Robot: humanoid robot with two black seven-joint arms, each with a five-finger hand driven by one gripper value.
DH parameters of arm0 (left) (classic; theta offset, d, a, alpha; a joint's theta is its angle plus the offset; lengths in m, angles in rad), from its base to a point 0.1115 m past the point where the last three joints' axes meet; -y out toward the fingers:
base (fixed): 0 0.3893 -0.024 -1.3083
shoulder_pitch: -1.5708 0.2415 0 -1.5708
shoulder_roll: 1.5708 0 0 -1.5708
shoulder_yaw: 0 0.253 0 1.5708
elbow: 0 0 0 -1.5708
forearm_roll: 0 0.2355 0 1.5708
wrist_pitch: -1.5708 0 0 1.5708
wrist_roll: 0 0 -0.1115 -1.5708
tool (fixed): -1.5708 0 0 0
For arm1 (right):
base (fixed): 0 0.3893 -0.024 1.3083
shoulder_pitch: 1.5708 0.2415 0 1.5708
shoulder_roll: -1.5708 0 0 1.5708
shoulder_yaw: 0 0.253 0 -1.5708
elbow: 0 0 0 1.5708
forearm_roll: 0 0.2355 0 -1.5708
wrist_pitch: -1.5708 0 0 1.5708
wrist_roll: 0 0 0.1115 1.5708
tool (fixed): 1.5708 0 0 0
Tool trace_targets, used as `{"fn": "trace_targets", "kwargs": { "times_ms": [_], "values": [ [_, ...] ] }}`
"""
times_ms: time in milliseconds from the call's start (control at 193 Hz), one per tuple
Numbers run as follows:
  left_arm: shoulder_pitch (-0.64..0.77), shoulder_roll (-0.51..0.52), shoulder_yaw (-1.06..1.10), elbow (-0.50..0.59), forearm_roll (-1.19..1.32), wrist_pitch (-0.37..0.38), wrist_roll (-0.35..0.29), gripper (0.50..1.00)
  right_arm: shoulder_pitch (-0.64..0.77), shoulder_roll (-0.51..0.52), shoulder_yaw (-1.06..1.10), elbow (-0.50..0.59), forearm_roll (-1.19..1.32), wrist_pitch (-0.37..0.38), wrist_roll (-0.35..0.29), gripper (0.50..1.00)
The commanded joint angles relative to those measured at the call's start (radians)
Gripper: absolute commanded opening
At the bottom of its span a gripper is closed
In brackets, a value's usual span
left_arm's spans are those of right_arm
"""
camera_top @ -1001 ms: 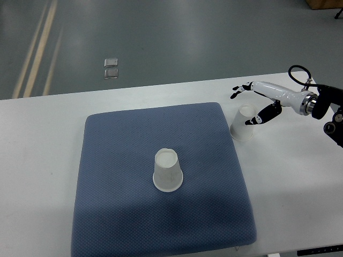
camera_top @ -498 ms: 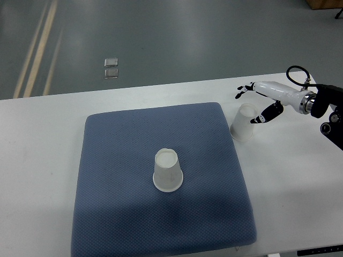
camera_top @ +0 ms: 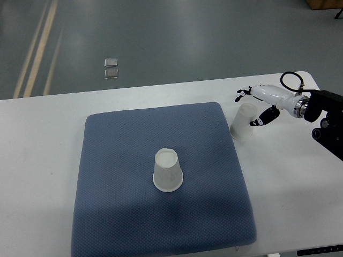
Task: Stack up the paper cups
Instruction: 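Close the right hand's fingers around the white cup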
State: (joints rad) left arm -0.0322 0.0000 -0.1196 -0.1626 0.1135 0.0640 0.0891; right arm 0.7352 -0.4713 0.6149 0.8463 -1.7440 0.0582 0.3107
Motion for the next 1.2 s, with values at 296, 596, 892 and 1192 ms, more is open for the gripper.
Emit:
{"fn": "trace_targets", "kwargs": {
  "times_ms": [296,596,892,1192],
  "values": [
    [0.0,0.0,0.0,0.0,0.0,-0.001,0.0,1.0,0.001,0.011,-0.02,-0.026,0.0,-0.011,0.018,0.883],
    [0.0,0.0,0.0,0.0,0.0,-0.001,0.0,1.0,0.001,0.011,-0.053,-0.05,0.0,-0.026,0.018,0.803],
    [0.0,0.0,0.0,0.0,0.0,0.0,0.0,1.0,0.003,0.01,-0.06,-0.055,0.0,-0.04,0.018,0.713],
    [0.0,0.0,0.0,0.0,0.0,-0.001,0.0,1.0,0.032,-0.009,-0.05,-0.044,0.018,-0.041,0.022,0.615]
  ]
}}
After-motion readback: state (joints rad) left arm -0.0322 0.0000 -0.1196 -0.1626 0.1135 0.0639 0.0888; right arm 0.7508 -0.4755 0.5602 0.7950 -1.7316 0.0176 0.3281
